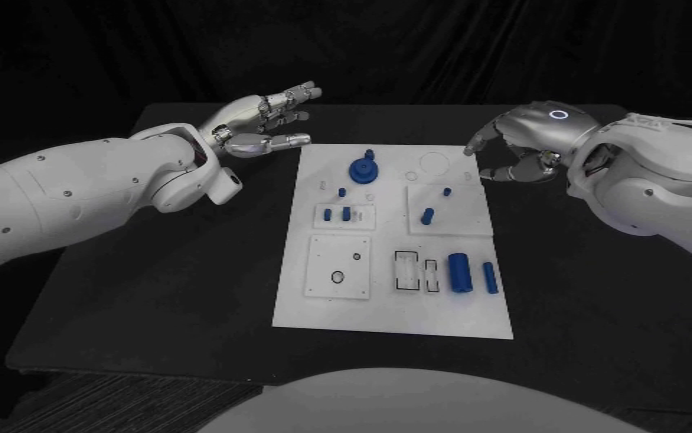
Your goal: Assemble the parts on the task board
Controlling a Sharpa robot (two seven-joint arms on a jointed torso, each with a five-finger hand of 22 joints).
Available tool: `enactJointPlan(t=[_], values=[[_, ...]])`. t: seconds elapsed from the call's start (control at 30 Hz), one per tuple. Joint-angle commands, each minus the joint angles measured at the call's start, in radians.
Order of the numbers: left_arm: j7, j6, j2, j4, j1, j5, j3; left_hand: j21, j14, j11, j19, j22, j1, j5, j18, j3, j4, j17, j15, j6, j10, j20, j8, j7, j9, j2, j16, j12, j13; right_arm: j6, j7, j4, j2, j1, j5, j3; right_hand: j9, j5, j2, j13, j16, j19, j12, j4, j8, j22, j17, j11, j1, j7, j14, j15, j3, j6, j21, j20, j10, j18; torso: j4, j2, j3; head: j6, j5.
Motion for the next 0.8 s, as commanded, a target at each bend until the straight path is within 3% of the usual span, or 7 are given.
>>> enactJointPlan(t=[0.03,0.07,0.1,0.23,0.3,0.5,0.8], values=[[0.091,0.141,-0.001,0.018,-0.01,0.343,0.001,-0.004,-0.002,0.0,-0.007,-0.017,-0.003,0.007,0.019,-0.005,-0.001,-0.002,-0.004,-0.004,-0.009,-0.001,-0.004,0.003,-0.001,0.018,-0.004,-0.005,-0.002,0.086,0.005,-0.009,0.002,-0.02,-0.099,0.0,-0.004,-0.068,0.002,-0.016,-0.003,0.003,-0.005,-0.007,-0.012,0.119,0.001,-0.001,0.011,0.0,-0.005,-0.002,-0.005,0.013,-0.001,0.0,0.017,0.004,0.0118,0.002,-0.0073,0.0,-0.024],[0.094,0.15,-0.003,0.025,-0.015,0.358,0.001,-0.004,-0.002,-0.004,-0.008,-0.026,-0.002,0.003,0.022,-0.009,-0.001,-0.002,-0.01,-0.003,-0.009,-0.003,-0.004,-0.002,0.0,0.02,-0.004,-0.005,-0.002,0.087,0.008,-0.012,0.003,-0.024,-0.103,0.0,-0.005,-0.101,0.004,-0.021,-0.001,0.004,-0.005,-0.006,-0.015,0.12,0.002,-0.001,0.012,0.001,-0.004,-0.002,-0.005,0.016,0.0,0.0,0.021,0.004,0.0131,0.002,-0.008,0.0,-0.029],[0.095,0.158,-0.005,0.031,-0.018,0.367,0.001,-0.004,-0.002,-0.005,-0.008,-0.029,-0.002,0.001,0.023,-0.01,-0.001,-0.002,-0.011,-0.004,-0.01,-0.003,-0.004,-0.004,-0.001,0.02,-0.004,-0.005,-0.002,0.086,0.013,-0.015,0.005,-0.03,-0.11,0.0,-0.007,-0.222,-0.001,-0.03,0.003,0.008,-0.006,0.003,-0.02,0.122,0.006,-0.001,0.011,0.002,0.0,-0.003,0.012,0.026,0.006,-0.001,0.032,0.002,0.0157,0.002,-0.0093,0.0,-0.037],[0.093,0.186,-0.01,0.054,-0.028,0.392,0.001,-0.004,-0.002,-0.002,-0.006,-0.047,-0.038,-0.041,0.025,-0.026,-0.001,-0.002,-0.011,0.011,-0.012,-0.005,-0.002,-0.007,0.001,0.025,-0.004,-0.005,-0.002,0.077,0.026,-0.03,0.015,-0.046,-0.136,0.0,-0.005,-0.306,-0.029,-0.045,0.023,0.03,0.003,0.037,-0.028,0.132,0.027,-0.004,-0.024,0.001,0.015,-0.004,0.027,0.047,0.041,-0.002,0.065,-0.004,0.0258,0.002,-0.0183,0.0,-0.055],[0.089,0.194,-0.012,0.06,-0.03,0.397,0.001,-0.003,-0.002,-0.002,-0.006,-0.05,-0.036,-0.038,0.025,-0.023,-0.002,-0.002,-0.009,0.015,-0.013,-0.003,-0.001,-0.003,0.002,0.032,-0.004,-0.006,-0.003,0.074,0.028,-0.036,0.02,-0.05,-0.141,0.0,-0.005,-0.3,-0.029,-0.047,0.022,0.03,0.003,0.038,-0.03,0.132,0.025,-0.006,-0.022,0.0,0.015,-0.006,0.032,0.048,0.041,-0.003,0.071,-0.004,0.0298,0.002,-0.0223,0.0,-0.06],[0.08,0.209,-0.022,0.082,-0.035,0.405,0.001,-0.003,-0.002,0.009,-0.002,-0.059,-0.031,-0.035,0.024,-0.027,-0.003,-0.002,0.007,0.029,-0.013,0.014,0.001,0.012,0.003,0.049,-0.004,-0.006,-0.003,0.057,0.045,-0.063,0.046,-0.067,-0.15,0.0,-0.004,-0.026,-0.039,-0.088,0.024,0.037,-0.017,0.011,-0.05,0.135,0.025,-0.003,0.019,0.015,0.018,-0.007,0.116,0.075,0.046,-0.007,0.112,-0.005,0.0464,0.0,-0.0408,0.0,-0.082],[0.063,0.224,-0.032,0.1,-0.037,0.407,0.001,-0.002,-0.002,0.021,0.002,-0.073,-0.007,-0.007,0.025,-0.037,-0.004,-0.002,0.02,0.031,-0.009,0.027,0.0,0.02,0.003,0.074,-0.004,-0.005,-0.002,0.005,0.069,-0.096,0.082,-0.084,-0.152,0.0,-0.006,-0.055,-0.053,-0.115,0.033,0.045,-0.025,0.019,-0.071,0.138,0.034,0.0,-0.008,0.047,0.025,-0.006,0.167,0.075,0.059,-0.006,0.182,-0.008,0.0591,-0.004,-0.0549,0.0,-0.096]])
